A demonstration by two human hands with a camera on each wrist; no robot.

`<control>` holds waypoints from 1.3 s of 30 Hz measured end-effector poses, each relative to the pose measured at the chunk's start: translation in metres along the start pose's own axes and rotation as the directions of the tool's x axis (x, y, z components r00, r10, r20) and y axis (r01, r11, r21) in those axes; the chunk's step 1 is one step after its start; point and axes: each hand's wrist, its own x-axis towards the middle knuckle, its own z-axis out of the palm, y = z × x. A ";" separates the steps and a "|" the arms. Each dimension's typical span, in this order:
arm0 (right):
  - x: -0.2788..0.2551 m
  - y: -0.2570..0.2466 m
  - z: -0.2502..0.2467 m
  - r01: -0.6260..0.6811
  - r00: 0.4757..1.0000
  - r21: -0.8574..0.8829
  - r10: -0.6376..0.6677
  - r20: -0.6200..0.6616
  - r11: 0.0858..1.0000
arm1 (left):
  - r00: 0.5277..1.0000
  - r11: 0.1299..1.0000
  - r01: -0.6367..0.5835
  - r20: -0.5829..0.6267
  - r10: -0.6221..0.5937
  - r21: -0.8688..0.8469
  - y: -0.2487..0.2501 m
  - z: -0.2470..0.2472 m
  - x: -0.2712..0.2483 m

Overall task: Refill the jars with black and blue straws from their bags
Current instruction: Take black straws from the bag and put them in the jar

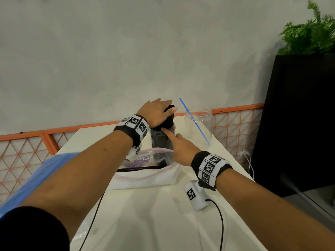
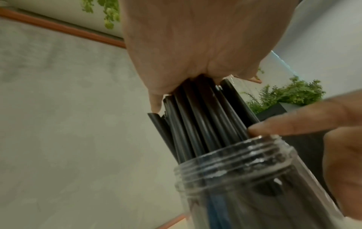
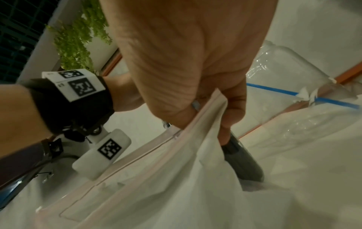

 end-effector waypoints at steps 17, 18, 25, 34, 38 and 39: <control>-0.021 0.005 0.015 -0.022 0.999 0.200 0.015 0.038 0.980 | 0.933 0.978 -0.151 0.349 0.093 0.143 0.010 0.066 -0.138; -0.021 0.004 0.016 -0.021 0.999 0.201 0.012 0.044 0.979 | 0.943 0.981 -0.135 0.321 0.085 0.136 0.006 0.075 -0.140; -0.022 -0.001 0.017 -0.019 0.998 0.211 0.006 0.059 0.977 | 0.953 0.961 -0.223 0.241 0.181 0.161 -0.012 0.097 -0.140; -0.020 0.002 0.020 -0.054 0.997 0.204 0.043 0.056 0.978 | 0.875 0.926 -0.309 0.447 0.187 0.219 -0.004 0.092 -0.126; -0.019 0.004 0.020 -0.067 0.997 0.196 0.058 0.054 0.978 | 0.881 0.950 -0.238 0.457 0.124 0.200 -0.001 0.098 -0.121; -0.019 0.005 0.020 -0.070 0.997 0.195 0.061 0.052 0.978 | 0.889 0.959 -0.209 0.445 0.105 0.192 -0.001 0.101 -0.120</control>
